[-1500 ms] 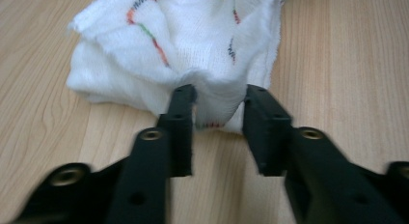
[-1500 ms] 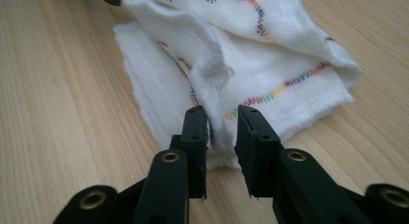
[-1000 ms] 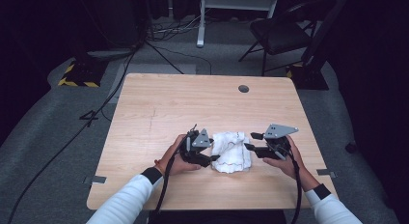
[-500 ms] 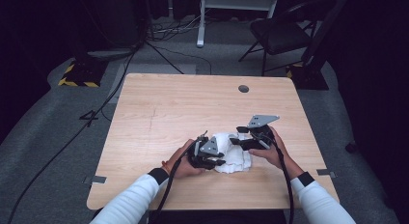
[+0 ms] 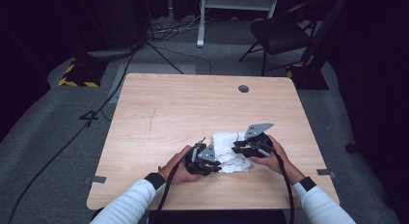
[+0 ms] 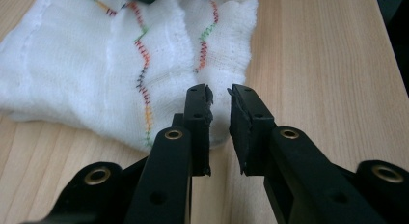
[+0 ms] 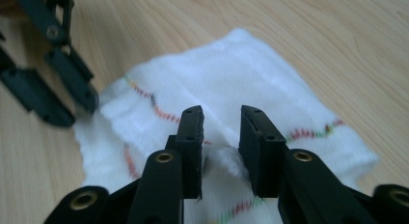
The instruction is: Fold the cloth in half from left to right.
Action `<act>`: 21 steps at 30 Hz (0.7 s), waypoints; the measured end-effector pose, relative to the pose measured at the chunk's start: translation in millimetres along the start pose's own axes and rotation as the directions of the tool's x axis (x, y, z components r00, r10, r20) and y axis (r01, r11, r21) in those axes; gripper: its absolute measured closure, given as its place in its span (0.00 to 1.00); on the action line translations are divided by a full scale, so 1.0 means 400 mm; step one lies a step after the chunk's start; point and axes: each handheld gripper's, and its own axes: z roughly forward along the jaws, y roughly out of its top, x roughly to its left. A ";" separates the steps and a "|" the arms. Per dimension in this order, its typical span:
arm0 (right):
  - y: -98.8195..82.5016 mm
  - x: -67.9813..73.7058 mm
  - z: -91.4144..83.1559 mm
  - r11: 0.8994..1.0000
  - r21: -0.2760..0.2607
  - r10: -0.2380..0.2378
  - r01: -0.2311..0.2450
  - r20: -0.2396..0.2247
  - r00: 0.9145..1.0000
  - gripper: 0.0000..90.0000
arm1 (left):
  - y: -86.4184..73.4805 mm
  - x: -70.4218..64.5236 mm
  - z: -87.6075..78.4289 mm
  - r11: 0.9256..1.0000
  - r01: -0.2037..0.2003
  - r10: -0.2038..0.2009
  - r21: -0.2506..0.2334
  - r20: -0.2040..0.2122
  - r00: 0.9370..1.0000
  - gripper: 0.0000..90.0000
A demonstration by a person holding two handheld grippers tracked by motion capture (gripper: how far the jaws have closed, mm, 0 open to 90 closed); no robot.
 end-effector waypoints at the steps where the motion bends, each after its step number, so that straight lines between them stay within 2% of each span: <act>1: -0.011 0.004 -0.011 1.000 -0.007 0.006 -0.006 0.001 1.000 0.83 | -0.002 -0.001 -0.003 1.000 0.005 -0.005 -0.002 0.002 1.000 0.86; 4: -0.044 0.021 -0.039 1.000 -0.006 0.013 -0.013 0.015 1.000 0.83 | -0.007 -0.002 -0.010 1.000 0.015 -0.015 -0.008 0.007 1.000 0.86; 6: -0.066 0.035 -0.050 1.000 0.003 0.007 -0.008 0.028 1.000 0.83 | -0.012 -0.001 -0.015 1.000 0.030 -0.030 0.001 -0.003 1.000 0.83; 8: -0.086 0.042 -0.058 1.000 0.005 0.004 -0.004 0.034 0.999 0.83 | -0.020 0.004 -0.021 0.999 0.052 -0.052 -0.012 -0.001 0.999 0.81; 11: -0.106 0.050 -0.064 1.000 0.006 0.020 -0.021 0.030 0.999 0.79 | -0.029 0.008 -0.032 0.998 0.067 -0.067 -0.022 -0.014 0.998 0.77; 13: -0.116 0.061 -0.066 1.000 0.015 0.007 -0.008 0.044 0.999 0.72 | -0.032 0.009 -0.039 0.997 0.070 -0.071 -0.032 -0.021 0.997 0.75; 17: -0.134 0.079 -0.073 1.000 0.021 0.009 -0.010 0.049 0.999 0.69 | -0.036 0.015 -0.049 0.995 0.096 -0.098 -0.042 -0.059 0.993 0.68; 19: -0.142 0.085 -0.080 1.000 0.018 0.024 -0.025 0.039 0.999 0.67 | -0.035 0.019 -0.051 0.992 0.120 -0.122 -0.036 -0.089 0.989 0.61; 21: -0.149 0.091 -0.091 1.000 0.017 0.018 -0.018 0.036 0.999 0.65 | -0.034 0.026 -0.054 0.990 0.136 -0.140 -0.043 -0.104 0.985 0.55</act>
